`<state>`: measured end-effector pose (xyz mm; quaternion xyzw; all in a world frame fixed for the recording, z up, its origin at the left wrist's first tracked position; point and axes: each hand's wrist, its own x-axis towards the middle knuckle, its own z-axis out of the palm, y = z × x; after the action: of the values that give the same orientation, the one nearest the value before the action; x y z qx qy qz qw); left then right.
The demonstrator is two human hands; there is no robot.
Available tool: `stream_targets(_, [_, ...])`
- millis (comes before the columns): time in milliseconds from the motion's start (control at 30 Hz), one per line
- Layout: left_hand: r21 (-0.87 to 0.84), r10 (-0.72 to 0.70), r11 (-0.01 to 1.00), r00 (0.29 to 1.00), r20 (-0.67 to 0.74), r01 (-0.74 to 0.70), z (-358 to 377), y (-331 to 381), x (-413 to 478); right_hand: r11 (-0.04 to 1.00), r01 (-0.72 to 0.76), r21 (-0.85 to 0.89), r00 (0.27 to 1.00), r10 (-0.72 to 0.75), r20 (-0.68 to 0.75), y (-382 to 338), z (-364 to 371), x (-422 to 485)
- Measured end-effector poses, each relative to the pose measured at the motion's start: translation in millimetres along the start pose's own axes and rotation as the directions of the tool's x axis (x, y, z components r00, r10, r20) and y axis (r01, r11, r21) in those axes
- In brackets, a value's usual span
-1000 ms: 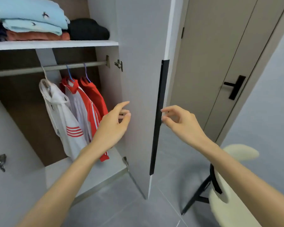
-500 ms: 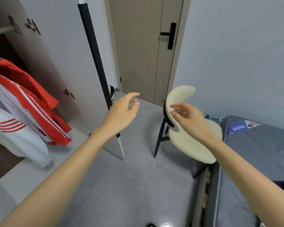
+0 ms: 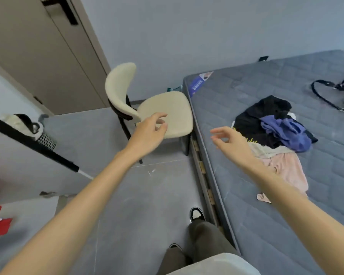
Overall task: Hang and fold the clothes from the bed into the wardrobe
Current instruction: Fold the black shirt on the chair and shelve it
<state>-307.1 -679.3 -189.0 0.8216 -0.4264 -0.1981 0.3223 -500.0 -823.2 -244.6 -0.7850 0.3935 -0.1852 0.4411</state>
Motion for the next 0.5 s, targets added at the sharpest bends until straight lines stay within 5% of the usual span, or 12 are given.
stream_targets(500, [0.087, 0.107, 0.981, 0.864, 0.492, -0.171, 267.6, 65.3, 158.8, 0.844, -0.520, 0.127, 0.822, 0.536, -0.195, 220.1, -104.9, 34.5])
